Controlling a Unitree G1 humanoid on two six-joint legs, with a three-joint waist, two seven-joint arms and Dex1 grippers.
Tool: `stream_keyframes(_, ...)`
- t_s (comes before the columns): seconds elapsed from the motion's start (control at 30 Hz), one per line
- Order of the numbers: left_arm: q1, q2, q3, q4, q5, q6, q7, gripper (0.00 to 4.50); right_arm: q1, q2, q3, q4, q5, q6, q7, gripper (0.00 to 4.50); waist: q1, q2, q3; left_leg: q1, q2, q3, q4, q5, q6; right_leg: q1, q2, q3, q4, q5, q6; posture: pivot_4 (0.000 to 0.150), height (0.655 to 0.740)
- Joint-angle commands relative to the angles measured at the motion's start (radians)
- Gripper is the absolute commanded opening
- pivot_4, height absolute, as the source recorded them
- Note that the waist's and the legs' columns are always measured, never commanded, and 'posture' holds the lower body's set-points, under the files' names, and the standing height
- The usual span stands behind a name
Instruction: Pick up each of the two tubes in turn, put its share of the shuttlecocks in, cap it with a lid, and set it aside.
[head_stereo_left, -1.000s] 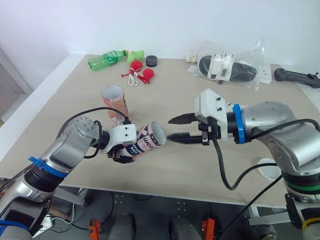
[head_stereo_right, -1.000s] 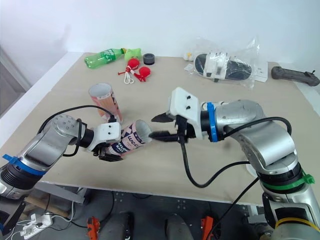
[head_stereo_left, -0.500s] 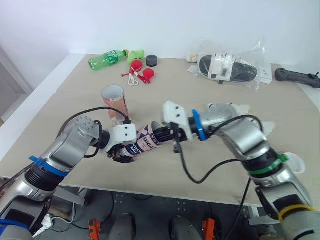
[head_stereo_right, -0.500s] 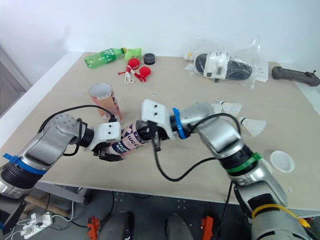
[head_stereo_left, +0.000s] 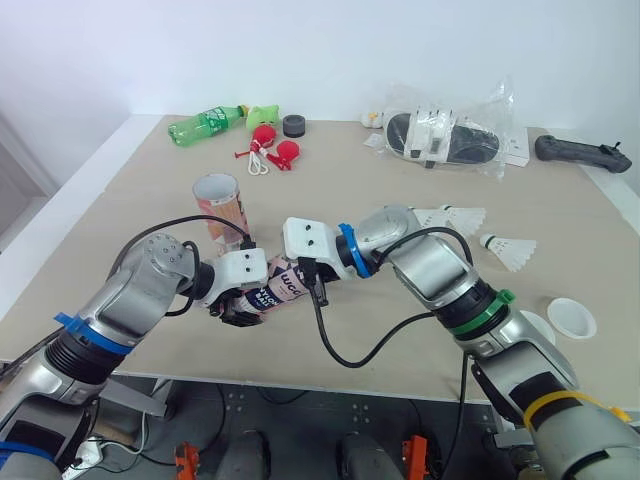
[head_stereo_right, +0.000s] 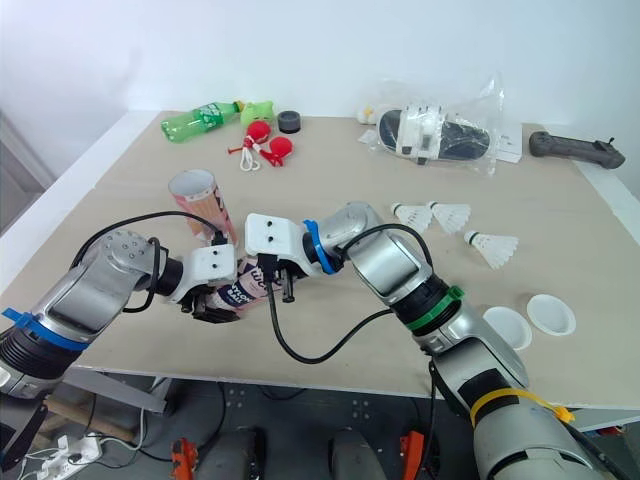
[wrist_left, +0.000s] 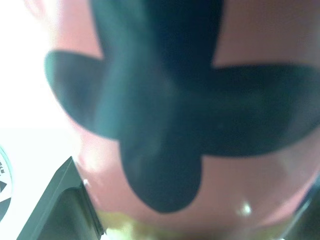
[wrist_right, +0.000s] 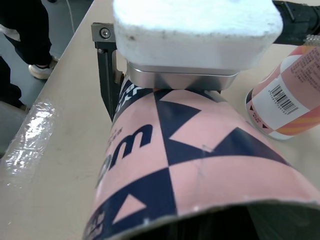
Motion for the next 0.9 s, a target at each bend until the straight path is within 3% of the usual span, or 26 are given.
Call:
stream_keyframes(0.03,0.029,-0.024,-0.053,-0.013,-0.011,-0.003,0.005,3.29,0.002,-0.042,-0.107,-0.123,0.077,0.053,0.036,0.05,0.004,0.000,0.000,-0.001,0.000,0.000,0.000,0.000,0.000,-0.001,0.000,0.000,0.000,0.000,0.001,0.150,0.7400)
stream_keyframes(0.43,0.040,-0.038,-0.012,-0.007,-0.036,-0.045,0.025,3.29,0.117,-0.409,-0.452,-0.411,0.380,0.255,0.163,0.05,0.023,0.000,0.001,-0.012,-0.008,-0.003,0.002,0.000,-0.001,-0.002,-0.009,-0.006,-0.002,-0.003,0.006,0.150,0.7400)
stream_keyframes(0.53,0.036,-0.060,0.012,0.012,-0.045,-0.080,0.047,3.29,0.176,-0.559,-0.514,-0.392,0.391,0.226,0.230,0.05,0.027,0.000,0.001,-0.013,-0.007,-0.005,0.002,0.000,-0.001,-0.001,-0.010,-0.010,-0.003,-0.008,0.005,0.150,0.7400)
stream_keyframes(0.63,0.023,-0.122,0.061,0.046,-0.075,-0.143,0.081,3.29,0.223,-0.711,-0.532,-0.273,0.305,0.113,0.279,0.05,0.029,0.000,0.002,-0.013,-0.008,-0.003,0.003,0.000,-0.001,-0.001,-0.012,-0.010,-0.004,-0.008,0.006,0.150,0.7400)
stream_keyframes(0.67,0.021,-0.155,0.086,0.057,-0.095,-0.164,0.099,3.29,0.239,-0.759,-0.528,-0.233,0.275,0.068,0.300,0.68,0.030,-0.001,0.002,-0.014,-0.007,0.000,0.004,0.001,0.000,-0.001,-0.014,-0.010,-0.004,-0.008,0.006,0.150,0.7400)
stream_keyframes(0.7,0.020,-0.176,0.101,0.066,-0.108,-0.179,0.111,3.29,0.248,-0.790,-0.524,-0.207,0.258,0.036,0.316,0.98,0.029,-0.004,0.004,-0.014,-0.007,0.002,0.004,0.001,0.000,-0.001,-0.015,-0.011,-0.004,-0.008,0.007,0.150,0.7400)
stream_keyframes(0.77,0.017,-0.235,0.137,0.093,-0.140,-0.213,0.148,3.29,0.268,-0.859,-0.512,-0.147,0.207,-0.039,0.349,2.02,0.020,-0.009,0.007,-0.015,-0.004,0.007,0.005,0.001,0.000,-0.002,-0.016,-0.010,-0.005,-0.007,0.006,0.150,0.7400)
stream_keyframes(0.87,0.031,-0.322,0.175,0.131,-0.181,-0.279,0.211,3.29,0.298,-0.952,-0.488,-0.053,0.116,-0.160,0.394,3.24,0.015,-0.008,0.009,-0.017,-0.003,0.009,0.003,0.000,0.000,-0.005,-0.016,-0.009,-0.007,-0.002,0.006,0.150,0.7400)
stream_keyframes(0.9,0.045,-0.351,0.186,0.140,-0.199,-0.303,0.227,3.29,0.307,-0.975,-0.479,-0.020,0.090,-0.202,0.410,3.84,0.014,-0.008,0.009,-0.018,-0.003,0.010,0.003,-0.001,0.000,-0.007,-0.015,-0.009,-0.007,-0.002,0.006,0.150,0.7400)
